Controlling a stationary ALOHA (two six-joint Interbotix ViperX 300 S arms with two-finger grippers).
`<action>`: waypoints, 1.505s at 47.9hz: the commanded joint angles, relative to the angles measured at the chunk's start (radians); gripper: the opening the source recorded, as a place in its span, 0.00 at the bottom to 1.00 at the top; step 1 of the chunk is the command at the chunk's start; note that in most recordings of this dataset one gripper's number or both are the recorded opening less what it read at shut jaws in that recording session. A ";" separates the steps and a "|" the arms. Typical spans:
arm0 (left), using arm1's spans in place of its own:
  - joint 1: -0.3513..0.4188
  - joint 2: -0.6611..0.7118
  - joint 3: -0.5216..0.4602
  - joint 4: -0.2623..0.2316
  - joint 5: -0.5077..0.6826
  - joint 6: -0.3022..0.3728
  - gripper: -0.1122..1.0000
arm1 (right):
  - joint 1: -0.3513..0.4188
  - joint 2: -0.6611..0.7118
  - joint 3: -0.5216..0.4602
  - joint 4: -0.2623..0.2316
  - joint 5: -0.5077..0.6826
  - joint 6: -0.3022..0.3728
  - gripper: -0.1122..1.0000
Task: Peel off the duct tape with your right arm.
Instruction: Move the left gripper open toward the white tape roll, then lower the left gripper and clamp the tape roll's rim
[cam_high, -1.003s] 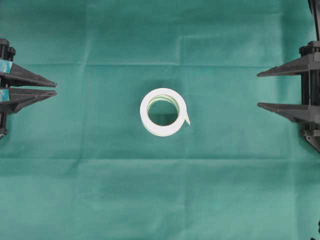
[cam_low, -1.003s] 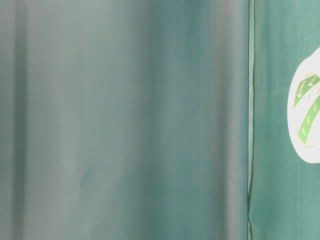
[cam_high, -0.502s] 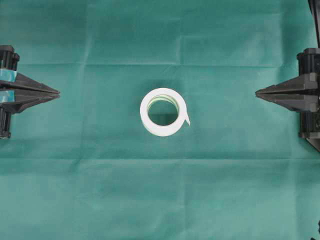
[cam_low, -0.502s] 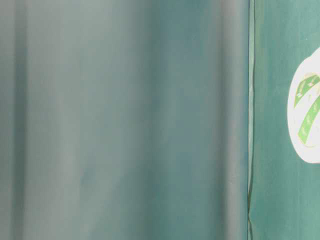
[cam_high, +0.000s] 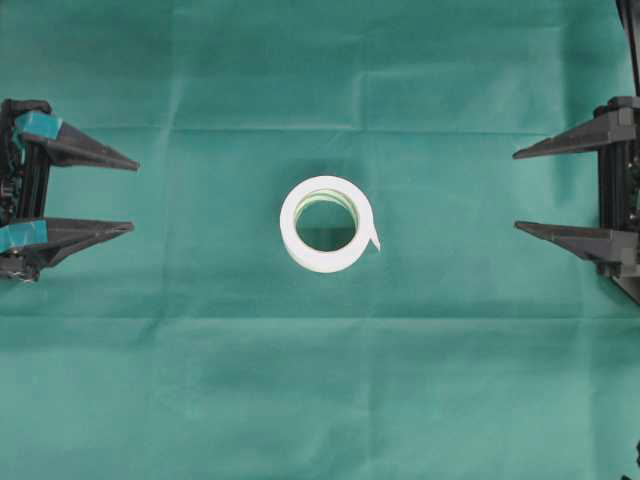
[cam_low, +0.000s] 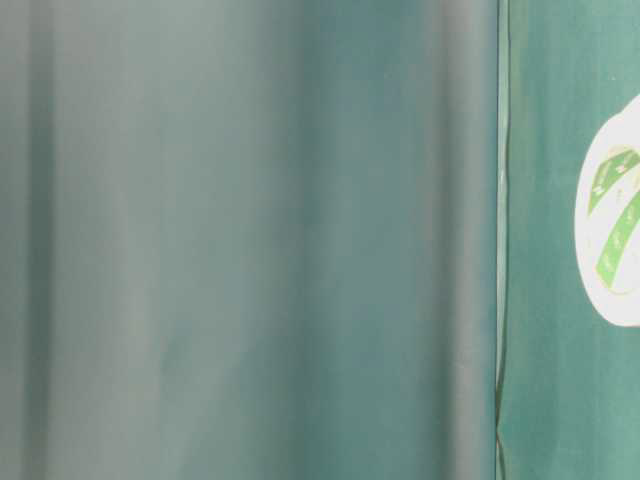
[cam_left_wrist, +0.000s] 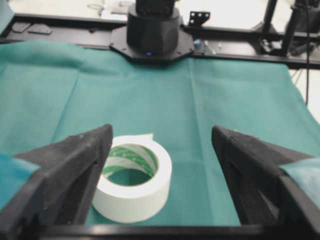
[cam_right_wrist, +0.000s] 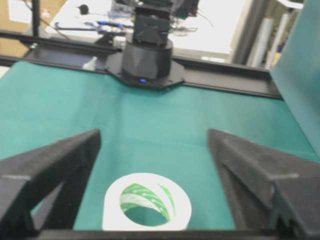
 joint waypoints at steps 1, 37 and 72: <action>-0.003 0.006 -0.028 -0.002 -0.020 -0.002 0.96 | -0.002 0.005 -0.011 0.000 -0.011 0.002 0.88; -0.006 0.433 -0.284 -0.002 -0.132 0.005 0.96 | -0.002 0.006 -0.008 0.000 -0.012 0.000 0.88; -0.011 0.690 -0.525 -0.002 -0.086 0.006 0.96 | -0.002 0.003 0.003 -0.003 -0.017 -0.002 0.88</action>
